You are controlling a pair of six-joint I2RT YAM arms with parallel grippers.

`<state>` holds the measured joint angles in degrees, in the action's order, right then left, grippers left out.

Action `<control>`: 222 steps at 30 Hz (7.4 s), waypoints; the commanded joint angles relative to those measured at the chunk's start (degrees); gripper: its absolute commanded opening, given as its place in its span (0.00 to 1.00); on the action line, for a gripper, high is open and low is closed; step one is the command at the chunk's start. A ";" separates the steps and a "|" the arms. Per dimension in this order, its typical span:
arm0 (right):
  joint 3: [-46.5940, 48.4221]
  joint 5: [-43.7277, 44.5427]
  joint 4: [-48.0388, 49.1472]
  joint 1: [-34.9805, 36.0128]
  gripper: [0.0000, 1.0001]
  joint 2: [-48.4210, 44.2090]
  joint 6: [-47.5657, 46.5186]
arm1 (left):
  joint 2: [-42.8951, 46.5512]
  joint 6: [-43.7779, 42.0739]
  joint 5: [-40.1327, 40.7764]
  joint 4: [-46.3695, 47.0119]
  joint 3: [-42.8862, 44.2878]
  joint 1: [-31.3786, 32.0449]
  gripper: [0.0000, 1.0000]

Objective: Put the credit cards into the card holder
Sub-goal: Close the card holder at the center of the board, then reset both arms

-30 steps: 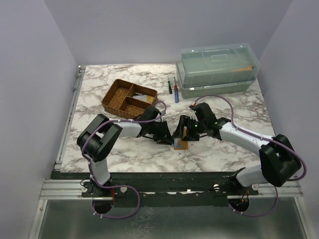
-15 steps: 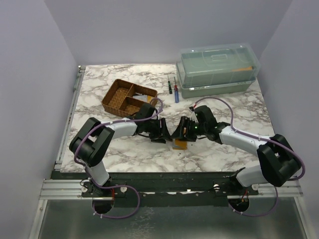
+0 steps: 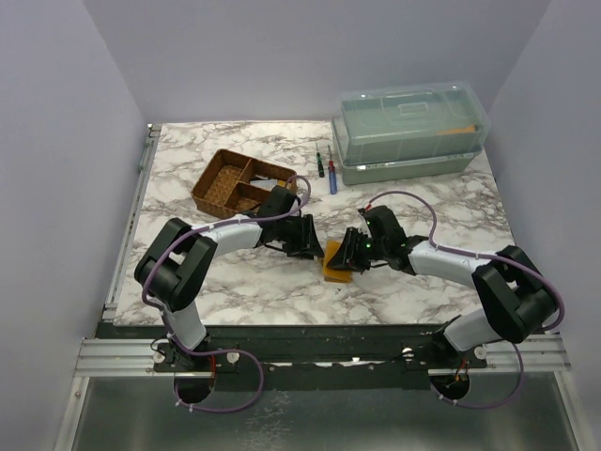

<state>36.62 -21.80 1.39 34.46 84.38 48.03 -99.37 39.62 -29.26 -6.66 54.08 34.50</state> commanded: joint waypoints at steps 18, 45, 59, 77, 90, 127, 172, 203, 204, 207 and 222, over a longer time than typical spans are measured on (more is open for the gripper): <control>-0.48 1.82 1.95 0.26 0.19 4.75 -0.95 | 0.01 -6.61 7.80 -9.43 5.46 1.27 0.20; 1.24 2.55 0.12 0.26 0.19 5.80 -1.93 | 2.49 -5.94 5.79 -10.75 4.19 1.27 0.20; 1.44 2.17 0.15 0.26 0.18 6.22 -1.89 | 0.77 -7.09 5.70 -10.93 4.53 1.27 0.27; 1.70 2.12 -0.16 0.26 0.18 6.50 -2.11 | 0.31 -7.45 5.42 -11.10 4.98 1.27 0.14; 4.62 5.17 -6.67 -1.55 0.29 0.71 -3.60 | 1.98 -7.10 3.86 -10.68 5.33 1.18 0.00; 2.50 0.85 0.46 -3.35 0.14 11.32 -0.94 | -6.60 -2.36 -4.93 -6.46 8.69 1.27 0.00; 3.39 5.37 -5.31 -3.37 0.13 12.02 1.86 | -18.10 1.38 11.73 -9.44 8.03 7.86 0.00; 39.02 36.05 -49.75 -3.52 0.75 -24.59 -23.59 | 10.45 -13.82 3.54 -12.53 32.75 1.71 0.83; 41.14 36.75 -50.14 -3.56 0.80 -25.96 -24.65 | 12.29 -14.90 5.30 -12.20 33.29 1.70 0.84; 46.63 38.79 -50.22 -3.52 0.90 -30.07 -28.40 | 19.41 -19.23 11.75 -8.76 32.69 1.71 0.92; 52.74 38.90 -42.81 -3.57 1.00 -38.78 -35.90 | 39.24 -27.55 28.81 4.96 24.67 1.71 0.99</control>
<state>89.86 15.46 -43.13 30.70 46.81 14.26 -61.34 15.64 -6.09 -4.89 80.93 36.18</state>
